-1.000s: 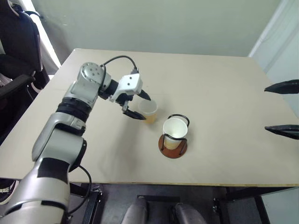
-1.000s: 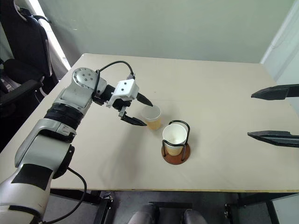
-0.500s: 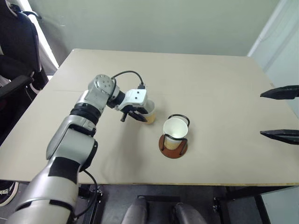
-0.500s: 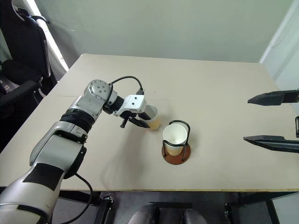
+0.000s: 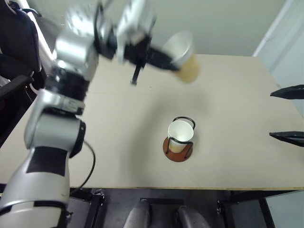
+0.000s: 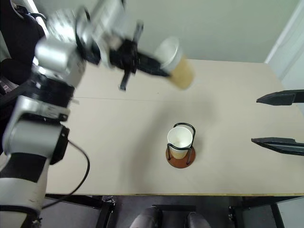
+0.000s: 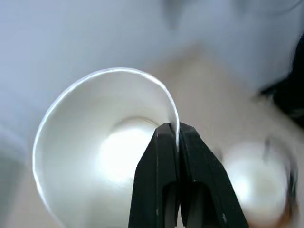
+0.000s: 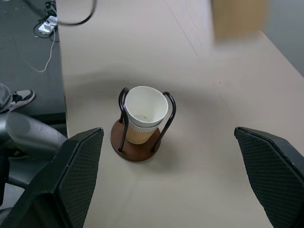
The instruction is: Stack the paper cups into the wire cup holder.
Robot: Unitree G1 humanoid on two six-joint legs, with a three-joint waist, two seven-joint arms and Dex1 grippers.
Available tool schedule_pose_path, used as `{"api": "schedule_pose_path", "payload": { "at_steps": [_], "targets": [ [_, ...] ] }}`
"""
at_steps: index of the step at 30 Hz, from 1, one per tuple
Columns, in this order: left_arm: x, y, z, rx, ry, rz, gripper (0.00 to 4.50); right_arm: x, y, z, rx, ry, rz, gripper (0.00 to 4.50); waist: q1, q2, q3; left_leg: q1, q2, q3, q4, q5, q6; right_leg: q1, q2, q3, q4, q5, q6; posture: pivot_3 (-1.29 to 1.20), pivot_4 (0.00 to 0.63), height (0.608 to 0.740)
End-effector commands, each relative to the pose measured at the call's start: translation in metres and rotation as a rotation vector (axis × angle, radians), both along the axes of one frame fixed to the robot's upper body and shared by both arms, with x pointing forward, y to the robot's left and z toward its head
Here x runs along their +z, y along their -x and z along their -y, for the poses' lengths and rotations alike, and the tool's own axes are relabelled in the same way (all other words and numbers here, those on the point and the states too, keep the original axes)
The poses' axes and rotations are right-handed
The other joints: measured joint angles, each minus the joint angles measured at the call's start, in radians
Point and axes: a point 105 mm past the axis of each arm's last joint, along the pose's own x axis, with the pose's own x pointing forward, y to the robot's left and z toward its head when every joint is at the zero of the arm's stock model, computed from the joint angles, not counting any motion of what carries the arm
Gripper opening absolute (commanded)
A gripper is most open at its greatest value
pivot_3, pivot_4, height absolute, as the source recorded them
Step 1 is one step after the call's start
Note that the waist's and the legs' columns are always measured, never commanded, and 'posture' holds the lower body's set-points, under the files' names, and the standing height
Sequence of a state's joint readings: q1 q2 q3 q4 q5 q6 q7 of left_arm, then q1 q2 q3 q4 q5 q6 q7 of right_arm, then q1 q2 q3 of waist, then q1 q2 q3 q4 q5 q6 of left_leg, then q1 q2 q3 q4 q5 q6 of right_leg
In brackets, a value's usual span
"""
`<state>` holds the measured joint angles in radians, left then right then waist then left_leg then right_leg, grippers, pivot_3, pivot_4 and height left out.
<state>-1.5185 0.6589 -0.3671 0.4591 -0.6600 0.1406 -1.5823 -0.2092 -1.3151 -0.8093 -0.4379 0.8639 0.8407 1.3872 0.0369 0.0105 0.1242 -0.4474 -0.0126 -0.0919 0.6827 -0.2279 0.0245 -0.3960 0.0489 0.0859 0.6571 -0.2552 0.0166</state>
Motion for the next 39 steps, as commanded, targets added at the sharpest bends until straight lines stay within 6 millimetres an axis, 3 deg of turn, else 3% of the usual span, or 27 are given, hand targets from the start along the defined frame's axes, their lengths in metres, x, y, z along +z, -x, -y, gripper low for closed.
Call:
{"api": "schedule_pose_path", "payload": {
  "at_steps": [1, 5, 7, 18, 23, 31, 34, 39],
  "targets": [
    [-0.037, 0.016, 0.002, -0.103, -0.147, -0.088, 0.04, 0.008, 0.002, 0.0, -0.004, 0.01, 0.048, 4.5, -0.004, 0.004, -0.001, 0.006, -0.002, 0.002, -0.001, -0.004, 0.006, 0.005, -0.001, 0.002, 0.0, -0.002, 0.002, 0.0, 0.15, 0.74],
    [-0.075, 0.012, -0.002, -0.084, -0.32, -0.03, 0.04, 0.008, 0.004, 0.0, -0.009, 0.011, 0.051, 4.5, -0.009, 0.007, 0.001, 0.014, -0.001, 0.001, -0.001, -0.006, 0.009, 0.01, -0.001, 0.003, 0.005, -0.003, 0.002, 0.0, 0.15, 0.74],
    [-0.085, 0.008, -0.005, -0.075, -0.363, -0.008, 0.04, 0.008, 0.005, 0.0, -0.014, 0.012, 0.051, 4.5, -0.009, 0.006, 0.001, 0.014, -0.001, 0.001, -0.001, -0.006, 0.009, 0.01, -0.001, 0.002, 0.006, -0.003, 0.001, 0.0, 0.15, 0.74],
    [-0.106, 0.005, -0.006, -0.102, -0.448, 0.024, 0.04, 0.007, 0.007, 0.0, -0.03, 0.009, 0.048, 4.5, -0.009, 0.007, 0.001, 0.011, -0.002, 0.0, -0.001, -0.006, 0.009, 0.008, -0.002, 0.001, 0.005, -0.001, -0.001, 0.0, 0.15, 0.74],
    [-0.108, -0.003, -0.002, -0.081, -0.457, 0.057, 0.04, 0.008, 0.009, 0.001, -0.032, 0.006, 0.047, 4.5, -0.008, 0.007, 0.001, 0.011, -0.002, -0.001, -0.001, -0.007, 0.009, 0.008, -0.002, 0.001, 0.004, -0.001, -0.001, 0.0, 0.15, 0.74],
    [-0.112, 0.005, -0.002, -0.114, -0.464, 0.026, 0.04, 0.006, 0.008, -0.001, -0.028, 0.005, 0.045, 4.5, -0.009, 0.007, 0.001, 0.01, -0.002, -0.001, -0.002, -0.007, 0.009, 0.008, -0.002, 0.001, 0.004, -0.001, -0.001, 0.0, 0.15, 0.74],
    [-0.114, 0.002, -0.003, -0.105, -0.47, 0.033, 0.64, 0.005, 0.007, -0.001, -0.027, 0.003, 0.045, 4.5, -0.008, 0.007, 0.001, 0.01, -0.002, -0.001, -0.002, -0.007, 0.009, 0.008, -0.002, 0.001, 0.004, -0.002, -0.001, 0.0, 0.15, 0.74],
    [-0.115, 0.0, -0.004, -0.094, -0.463, 0.032, 2.38, 0.004, 0.005, -0.003, -0.022, 0.0, 0.045, 4.5, -0.008, 0.007, 0.001, 0.01, -0.002, -0.001, -0.002, -0.007, 0.009, 0.008, -0.002, 0.001, 0.004, -0.002, -0.001, 0.0, 0.15, 0.74]
  ]
}}
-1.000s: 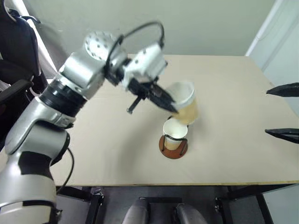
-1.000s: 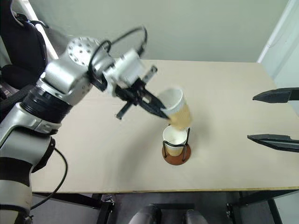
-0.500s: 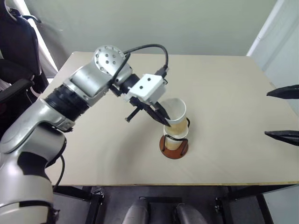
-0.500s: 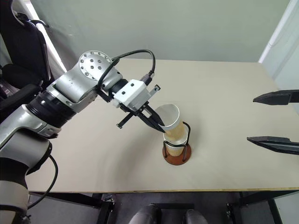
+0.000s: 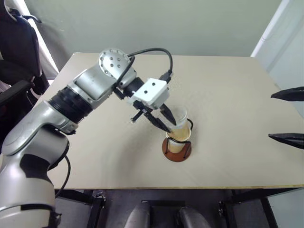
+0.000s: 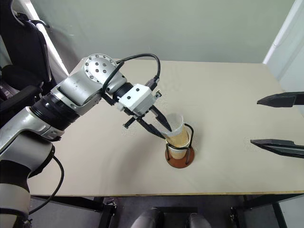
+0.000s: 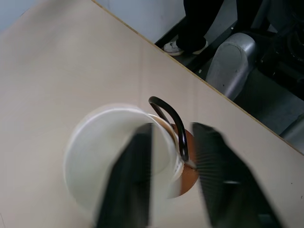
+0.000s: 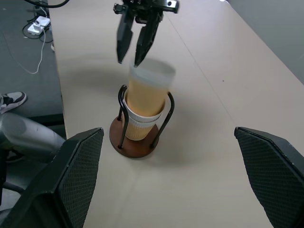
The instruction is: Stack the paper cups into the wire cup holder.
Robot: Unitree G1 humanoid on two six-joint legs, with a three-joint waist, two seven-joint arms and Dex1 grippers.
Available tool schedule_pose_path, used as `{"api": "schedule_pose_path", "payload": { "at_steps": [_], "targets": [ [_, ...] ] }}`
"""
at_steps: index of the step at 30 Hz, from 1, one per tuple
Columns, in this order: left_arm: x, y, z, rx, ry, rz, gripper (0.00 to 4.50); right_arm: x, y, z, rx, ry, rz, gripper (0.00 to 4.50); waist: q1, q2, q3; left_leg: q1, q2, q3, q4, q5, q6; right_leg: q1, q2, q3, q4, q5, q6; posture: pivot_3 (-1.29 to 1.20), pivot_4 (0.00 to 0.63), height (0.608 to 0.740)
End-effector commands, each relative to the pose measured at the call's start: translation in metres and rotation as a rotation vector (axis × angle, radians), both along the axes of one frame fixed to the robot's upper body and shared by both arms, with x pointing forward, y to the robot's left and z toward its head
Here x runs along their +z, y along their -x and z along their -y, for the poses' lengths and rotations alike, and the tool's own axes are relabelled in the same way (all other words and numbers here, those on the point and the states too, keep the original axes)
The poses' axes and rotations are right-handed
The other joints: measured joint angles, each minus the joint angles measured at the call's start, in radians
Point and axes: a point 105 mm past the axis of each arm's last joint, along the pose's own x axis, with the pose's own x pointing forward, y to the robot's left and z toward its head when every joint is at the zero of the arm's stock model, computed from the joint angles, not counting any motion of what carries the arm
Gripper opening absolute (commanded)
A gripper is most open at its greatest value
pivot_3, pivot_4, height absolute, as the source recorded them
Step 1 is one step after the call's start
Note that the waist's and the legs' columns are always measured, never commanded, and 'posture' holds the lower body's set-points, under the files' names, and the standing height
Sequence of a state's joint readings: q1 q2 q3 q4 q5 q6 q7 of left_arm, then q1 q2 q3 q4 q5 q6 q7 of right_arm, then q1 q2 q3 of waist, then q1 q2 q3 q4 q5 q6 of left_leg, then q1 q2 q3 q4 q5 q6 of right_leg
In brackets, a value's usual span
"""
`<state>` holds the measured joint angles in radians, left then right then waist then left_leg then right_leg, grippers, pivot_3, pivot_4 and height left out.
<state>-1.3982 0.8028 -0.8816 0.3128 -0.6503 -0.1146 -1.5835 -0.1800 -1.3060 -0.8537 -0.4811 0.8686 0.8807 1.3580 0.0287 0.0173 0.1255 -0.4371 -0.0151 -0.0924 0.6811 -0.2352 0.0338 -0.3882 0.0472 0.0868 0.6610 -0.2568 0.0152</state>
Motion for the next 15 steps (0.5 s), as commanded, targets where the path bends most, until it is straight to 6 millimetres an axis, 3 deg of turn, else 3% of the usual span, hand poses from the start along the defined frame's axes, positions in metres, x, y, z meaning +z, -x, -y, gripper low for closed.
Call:
{"api": "schedule_pose_path", "payload": {
  "at_steps": [1, 5, 8, 10, 13, 15],
  "targets": [
    [0.011, 0.003, 0.001, -0.034, 0.02, 0.029, 2.78, 0.006, 0.002, -0.002, 0.015, -0.002, 0.041, 4.5, 0.0, 0.0, 0.0, 0.0, 0.0, 0.0, 0.0, 0.0, 0.0, 0.0, 0.0, 0.0, 0.0, 0.0, 0.0, 0.0, 0.15, 0.74],
    [0.02, 0.001, 0.005, -0.02, 0.079, 0.022, 4.3, 0.006, 0.0, -0.003, 0.031, -0.005, 0.039, 4.5, 0.0, 0.0, 0.0, 0.0, 0.0, 0.0, 0.0, 0.0, 0.0, 0.0, 0.0, 0.0, 0.0, 0.0, 0.0, 0.0, 0.15, 0.74],
    [0.071, -0.001, -0.002, 0.101, 0.394, -0.177, 4.45, -0.002, -0.009, -0.003, 0.055, 0.001, 0.001, 4.5, -0.002, 0.0, 0.0, 0.0, 0.0, 0.0, 0.0, 0.0, 0.0, 0.0, 0.0, 0.0, 0.0, 0.0, 0.0, 0.0, 0.15, 0.74],
    [0.089, -0.017, -0.025, 0.275, 0.571, -0.308, 4.45, -0.015, -0.018, 0.003, 0.017, 0.024, -0.041, 4.5, -0.006, 0.0, 0.0, -0.001, 0.0, 0.0, 0.0, 0.0, 0.0, 0.0, 0.0, 0.0, 0.0, 0.0, 0.0, 0.0, 0.15, 0.74],
    [0.052, -0.013, -0.089, 0.451, 0.504, -0.405, 4.45, -0.031, -0.022, 0.015, -0.02, 0.004, -0.105, 4.5, -0.025, 0.007, -0.004, 0.002, 0.0, 0.001, -0.003, 0.001, -0.002, 0.0, 0.0, 0.001, -0.001, -0.001, 0.001, 0.0, 0.15, 0.74],
    [0.036, -0.006, -0.118, 0.568, 0.507, -0.461, 4.45, -0.037, -0.025, 0.025, -0.045, -0.021, -0.133, 4.5, -0.035, 0.007, -0.004, 0.007, 0.0, 0.004, -0.007, 0.004, -0.006, 0.001, 0.001, 0.003, 0.0, -0.004, 0.001, 0.0, 0.15, 0.74]
  ]
}}
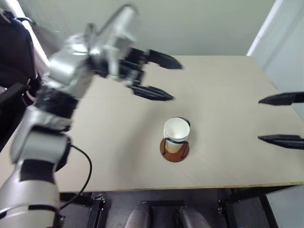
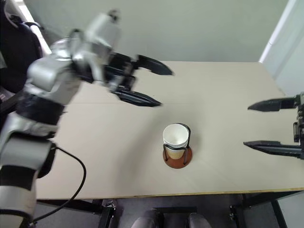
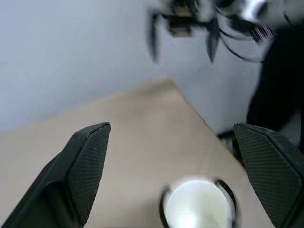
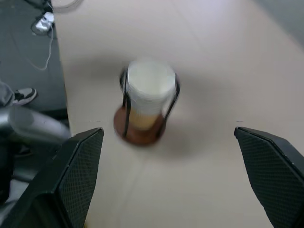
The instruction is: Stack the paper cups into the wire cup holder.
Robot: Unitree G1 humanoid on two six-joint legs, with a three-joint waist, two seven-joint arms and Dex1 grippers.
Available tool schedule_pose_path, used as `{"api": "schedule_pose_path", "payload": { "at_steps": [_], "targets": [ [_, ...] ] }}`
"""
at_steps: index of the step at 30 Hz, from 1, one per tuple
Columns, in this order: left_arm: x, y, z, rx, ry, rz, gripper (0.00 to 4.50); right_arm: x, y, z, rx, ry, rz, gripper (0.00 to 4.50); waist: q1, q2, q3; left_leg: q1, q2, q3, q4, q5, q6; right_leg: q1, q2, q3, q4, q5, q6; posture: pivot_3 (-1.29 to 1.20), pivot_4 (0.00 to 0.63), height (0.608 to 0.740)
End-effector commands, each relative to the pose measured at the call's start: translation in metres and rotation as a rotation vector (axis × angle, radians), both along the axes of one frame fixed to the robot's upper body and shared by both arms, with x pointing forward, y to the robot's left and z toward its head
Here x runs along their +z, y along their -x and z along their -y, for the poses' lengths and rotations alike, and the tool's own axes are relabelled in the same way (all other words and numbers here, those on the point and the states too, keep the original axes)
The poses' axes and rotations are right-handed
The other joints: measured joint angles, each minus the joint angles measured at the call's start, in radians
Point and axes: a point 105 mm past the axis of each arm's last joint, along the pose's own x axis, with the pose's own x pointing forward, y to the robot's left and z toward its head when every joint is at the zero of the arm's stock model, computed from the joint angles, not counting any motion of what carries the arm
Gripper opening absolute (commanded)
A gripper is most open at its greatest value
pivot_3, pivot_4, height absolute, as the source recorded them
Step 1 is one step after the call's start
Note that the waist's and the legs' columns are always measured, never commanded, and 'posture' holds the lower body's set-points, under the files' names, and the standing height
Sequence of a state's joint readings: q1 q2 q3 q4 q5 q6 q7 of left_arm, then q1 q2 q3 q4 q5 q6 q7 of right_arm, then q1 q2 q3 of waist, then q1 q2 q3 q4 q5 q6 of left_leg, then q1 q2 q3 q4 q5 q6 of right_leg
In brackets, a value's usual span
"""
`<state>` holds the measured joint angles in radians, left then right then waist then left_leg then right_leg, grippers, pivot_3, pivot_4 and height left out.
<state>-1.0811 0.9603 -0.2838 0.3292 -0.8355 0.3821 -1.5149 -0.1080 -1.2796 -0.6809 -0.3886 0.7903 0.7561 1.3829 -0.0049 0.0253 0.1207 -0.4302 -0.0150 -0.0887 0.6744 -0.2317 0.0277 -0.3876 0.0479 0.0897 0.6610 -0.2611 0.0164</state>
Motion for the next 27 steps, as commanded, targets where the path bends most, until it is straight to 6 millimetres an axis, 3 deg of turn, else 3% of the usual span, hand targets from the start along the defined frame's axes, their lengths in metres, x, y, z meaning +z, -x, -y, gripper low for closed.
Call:
{"api": "schedule_pose_path", "payload": {
  "at_steps": [1, 2, 5, 9, 17, 27],
  "targets": [
    [-0.017, 0.013, -0.037, 0.117, 0.02, -0.129, 4.45, -0.002, -0.006, 0.018, -0.051, -0.029, -0.003, 4.5, 0.0, -0.003, 0.002, 0.001, 0.0, 0.0, -0.001, 0.002, -0.003, 0.0, 0.0, 0.0, 0.001, -0.001, 0.001, 0.0, 0.15, 0.74],
    [-0.026, 0.018, -0.049, 0.159, 0.024, -0.167, 4.45, -0.004, -0.008, 0.023, -0.064, -0.054, -0.016, 4.5, 0.001, -0.004, 0.003, 0.0, 0.0, -0.001, -0.003, 0.006, -0.01, -0.001, 0.0, 0.0, 0.001, -0.002, 0.0, 0.0, 0.15, 0.74],
    [-0.05, 0.021, -0.074, 0.293, 0.044, -0.248, 4.45, -0.005, -0.013, 0.037, -0.091, -0.145, -0.029, 4.5, 0.012, -0.008, 0.003, -0.001, 0.0, -0.003, -0.005, 0.007, -0.01, -0.002, 0.0, 0.0, 0.0, -0.002, 0.0, 0.0, 0.15, 0.74],
    [-0.08, 0.026, -0.096, 0.434, 0.028, -0.291, 4.45, -0.015, -0.02, 0.05, -0.123, -0.198, -0.056, 4.5, 0.022, -0.009, 0.003, 0.001, -0.001, -0.003, -0.004, 0.002, -0.002, 0.001, 0.0, 0.0, 0.0, -0.001, -0.002, 0.0, 0.15, 0.74],
    [-0.089, 0.041, -0.106, 0.557, 0.036, -0.286, 4.45, -0.025, -0.031, 0.063, -0.146, -0.251, -0.043, 4.5, 0.013, -0.01, 0.003, 0.008, 0.0, -0.003, -0.009, 0.002, -0.001, 0.005, 0.0, -0.001, 0.001, 0.002, -0.011, 0.0, 0.15, 0.74],
    [-0.092, 0.05, -0.103, 0.621, 0.053, -0.299, 4.45, -0.026, -0.04, 0.062, -0.11, -0.251, 0.009, 4.5, 0.009, -0.01, 0.003, 0.012, 0.001, -0.004, -0.011, 0.005, -0.005, 0.006, 0.001, -0.001, 0.002, 0.002, -0.018, 0.0, 0.15, 0.74]
  ]
}}
